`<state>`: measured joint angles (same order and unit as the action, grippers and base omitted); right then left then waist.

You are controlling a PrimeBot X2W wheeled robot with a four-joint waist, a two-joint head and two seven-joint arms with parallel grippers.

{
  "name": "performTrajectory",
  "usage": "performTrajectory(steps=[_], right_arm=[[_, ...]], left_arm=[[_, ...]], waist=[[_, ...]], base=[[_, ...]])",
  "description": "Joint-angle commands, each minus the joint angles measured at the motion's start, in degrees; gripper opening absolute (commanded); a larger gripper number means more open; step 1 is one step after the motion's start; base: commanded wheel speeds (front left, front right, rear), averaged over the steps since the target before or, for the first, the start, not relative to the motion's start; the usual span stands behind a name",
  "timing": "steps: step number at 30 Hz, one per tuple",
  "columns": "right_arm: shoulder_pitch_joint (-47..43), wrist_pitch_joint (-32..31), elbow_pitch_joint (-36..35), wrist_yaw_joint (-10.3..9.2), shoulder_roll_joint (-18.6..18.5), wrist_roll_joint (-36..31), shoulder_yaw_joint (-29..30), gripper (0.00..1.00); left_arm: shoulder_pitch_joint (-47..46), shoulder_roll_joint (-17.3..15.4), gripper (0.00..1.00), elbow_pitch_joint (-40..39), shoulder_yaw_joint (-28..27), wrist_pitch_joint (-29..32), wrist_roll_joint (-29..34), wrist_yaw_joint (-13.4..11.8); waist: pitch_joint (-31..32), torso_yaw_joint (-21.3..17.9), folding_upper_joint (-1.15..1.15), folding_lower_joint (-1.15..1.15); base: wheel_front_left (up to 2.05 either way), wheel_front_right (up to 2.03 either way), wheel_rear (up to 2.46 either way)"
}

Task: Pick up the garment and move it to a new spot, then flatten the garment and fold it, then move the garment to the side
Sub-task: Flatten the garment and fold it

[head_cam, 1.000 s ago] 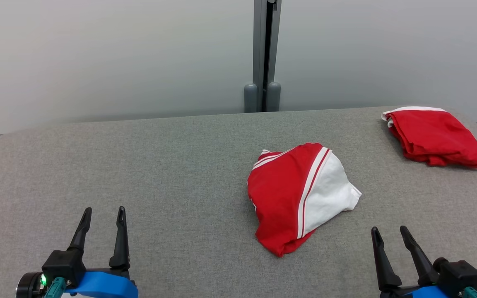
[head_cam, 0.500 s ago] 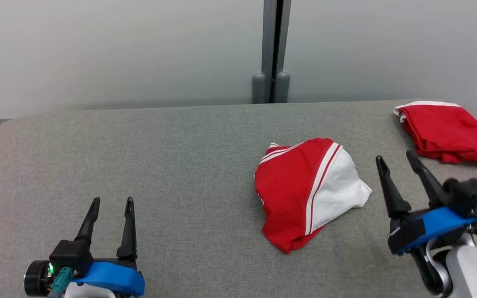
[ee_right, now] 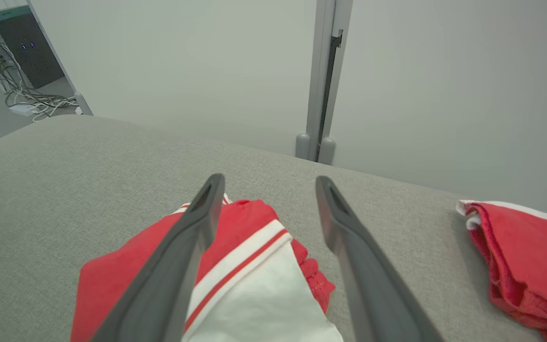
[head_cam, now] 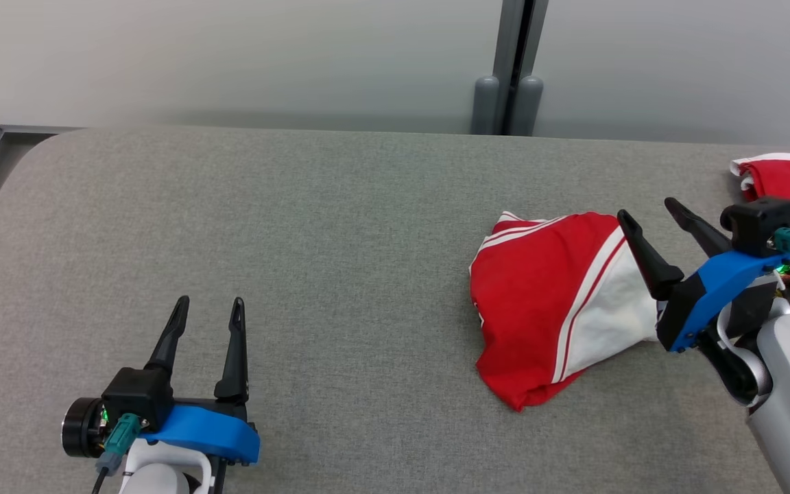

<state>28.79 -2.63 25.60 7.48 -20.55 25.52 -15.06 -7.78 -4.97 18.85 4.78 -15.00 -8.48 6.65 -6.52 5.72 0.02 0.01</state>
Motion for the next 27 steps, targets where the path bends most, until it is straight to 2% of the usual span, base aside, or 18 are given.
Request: performTrajectory(steps=[1, 9, 19, 27], right_arm=[[1.86, -0.49, 1.78, 0.02, -1.83, 0.81, -1.39, 1.0], [4.22, -1.47, 7.67, 0.02, -4.19, 5.23, -6.71, 1.0], [5.77, -1.12, 13.65, 0.02, -5.23, 12.93, -12.52, 1.0], [7.62, -3.53, 16.48, 0.03, -5.47, 19.97, -17.19, 1.0]], left_arm=[[-1.21, 0.23, 1.0, 0.21, 0.39, -0.25, 0.28, 0.49], [-2.06, 0.59, 1.0, 0.64, 0.64, -0.26, 0.19, 0.63], [-3.34, 0.99, 1.0, 1.04, 1.19, -0.25, 0.41, 0.89], [-4.29, 1.21, 1.0, 1.77, 1.9, -0.25, 0.42, 0.94]], waist=[[-0.98, 1.25, -0.02, -0.01], [-2.18, 2.74, -0.02, -0.01], [-3.57, 3.42, -0.02, -0.01], [-4.13, 3.46, -0.02, -0.01]], base=[[0.0, 0.0, 0.0], [0.0, 0.0, 0.0], [0.0, 0.0, 0.0], [0.0, 0.0, 0.0]])
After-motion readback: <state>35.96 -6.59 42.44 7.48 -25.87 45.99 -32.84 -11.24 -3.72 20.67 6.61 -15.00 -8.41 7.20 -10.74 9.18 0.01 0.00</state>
